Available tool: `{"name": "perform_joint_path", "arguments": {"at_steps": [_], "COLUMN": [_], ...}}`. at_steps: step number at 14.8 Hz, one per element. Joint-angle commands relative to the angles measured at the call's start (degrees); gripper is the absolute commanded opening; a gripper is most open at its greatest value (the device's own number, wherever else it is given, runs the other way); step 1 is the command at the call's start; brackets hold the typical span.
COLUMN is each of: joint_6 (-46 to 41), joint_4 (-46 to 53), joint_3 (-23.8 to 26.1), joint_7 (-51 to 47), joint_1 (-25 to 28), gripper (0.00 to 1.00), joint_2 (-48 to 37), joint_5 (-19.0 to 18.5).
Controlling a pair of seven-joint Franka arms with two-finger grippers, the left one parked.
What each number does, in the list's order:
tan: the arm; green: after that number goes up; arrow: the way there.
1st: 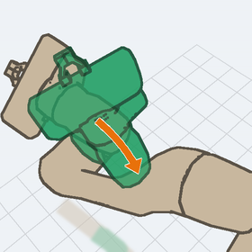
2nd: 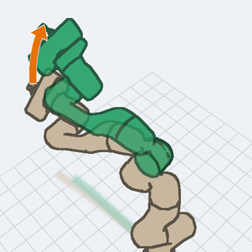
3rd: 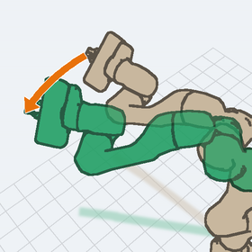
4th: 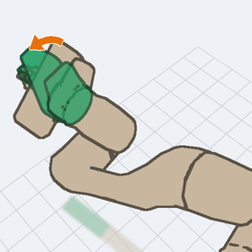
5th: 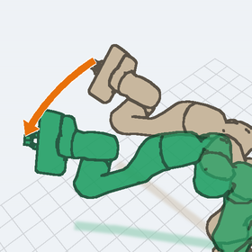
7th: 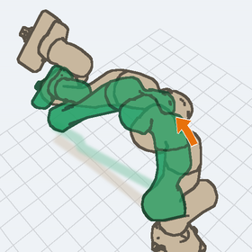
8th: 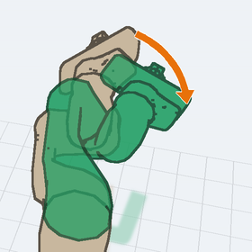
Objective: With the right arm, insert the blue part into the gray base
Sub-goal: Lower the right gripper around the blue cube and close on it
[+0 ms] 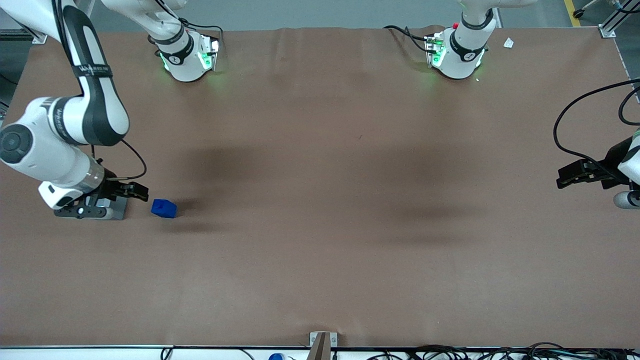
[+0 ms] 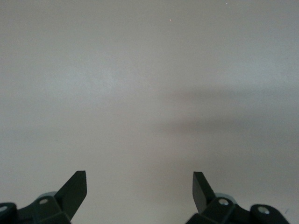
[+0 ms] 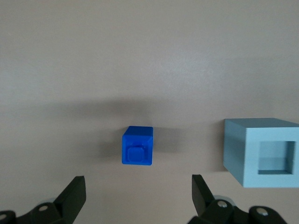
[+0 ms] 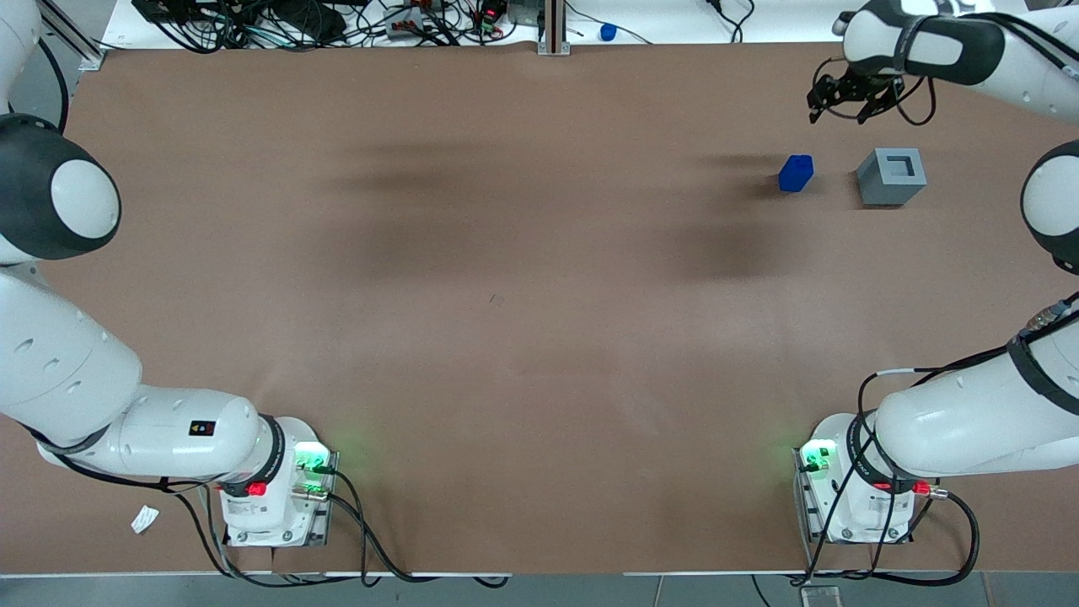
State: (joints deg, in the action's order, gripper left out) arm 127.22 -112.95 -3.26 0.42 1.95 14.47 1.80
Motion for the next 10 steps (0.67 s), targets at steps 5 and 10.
{"name": "perform_joint_path", "arguments": {"at_steps": [5, 10], "joint_6": [8.29, 10.67], "joint_4": [-2.62, -3.42], "joint_3": [0.1, 0.1], "joint_7": [-3.22, -4.38], "joint_1": [0.34, 1.74], "gripper": [1.0, 1.0], "joint_2": [4.86, 6.79], "joint_5": [0.31, 3.12]}}
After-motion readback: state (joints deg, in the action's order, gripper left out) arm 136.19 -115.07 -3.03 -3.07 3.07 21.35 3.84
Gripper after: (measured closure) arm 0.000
